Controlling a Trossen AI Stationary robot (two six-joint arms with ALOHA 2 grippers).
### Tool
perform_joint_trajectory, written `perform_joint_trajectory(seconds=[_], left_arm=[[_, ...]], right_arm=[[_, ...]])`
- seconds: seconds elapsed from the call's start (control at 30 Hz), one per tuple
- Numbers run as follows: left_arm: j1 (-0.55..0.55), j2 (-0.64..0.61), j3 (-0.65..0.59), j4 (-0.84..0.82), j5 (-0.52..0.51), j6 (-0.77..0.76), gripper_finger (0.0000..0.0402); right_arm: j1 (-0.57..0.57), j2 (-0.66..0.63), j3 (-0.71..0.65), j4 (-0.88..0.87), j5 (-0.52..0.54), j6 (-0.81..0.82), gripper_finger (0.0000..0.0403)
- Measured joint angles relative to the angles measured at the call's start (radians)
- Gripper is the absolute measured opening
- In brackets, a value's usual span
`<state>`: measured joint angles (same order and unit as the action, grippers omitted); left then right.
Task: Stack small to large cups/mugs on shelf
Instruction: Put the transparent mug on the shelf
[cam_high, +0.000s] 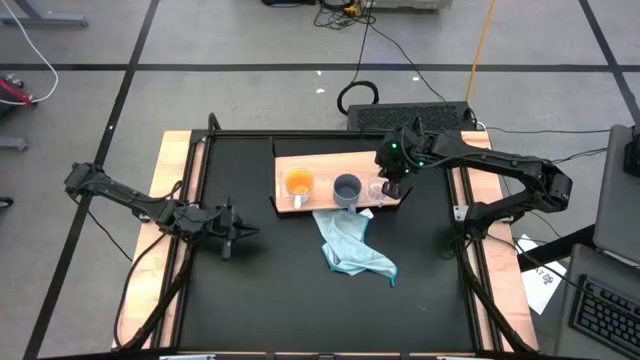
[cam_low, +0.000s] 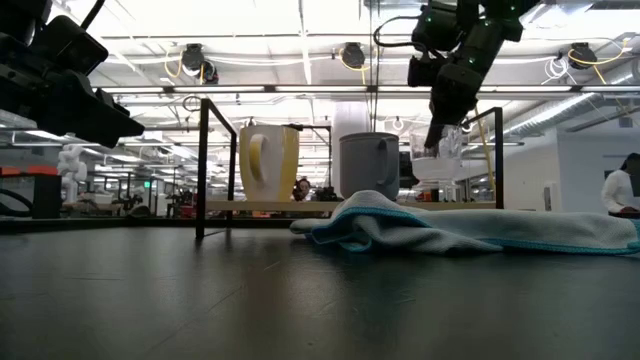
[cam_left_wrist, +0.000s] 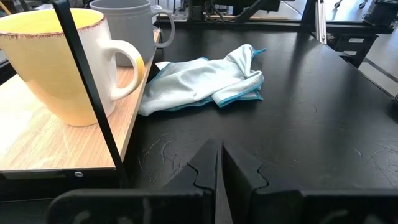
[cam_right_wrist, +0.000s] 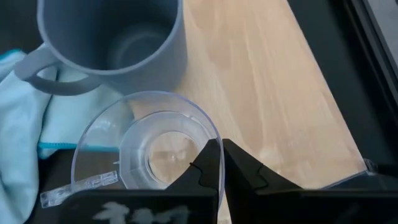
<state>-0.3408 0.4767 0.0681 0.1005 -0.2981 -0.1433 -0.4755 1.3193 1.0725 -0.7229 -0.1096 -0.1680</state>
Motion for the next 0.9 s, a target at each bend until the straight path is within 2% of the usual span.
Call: perform_joint_trajectory(seconds=[0.6,0.9], left_arm=[[0.000,0.000,0.000,0.001,0.000,0.007,0.0026],[0.000,0.000,0.000,0.001,0.000,0.009,0.0026]], right_arm=[[-0.017,-0.001,-0.042,0.060,-0.001,-0.013,0.0000],[-0.016,0.046,-0.038,0.066,0.012,-0.031,0.0000]])
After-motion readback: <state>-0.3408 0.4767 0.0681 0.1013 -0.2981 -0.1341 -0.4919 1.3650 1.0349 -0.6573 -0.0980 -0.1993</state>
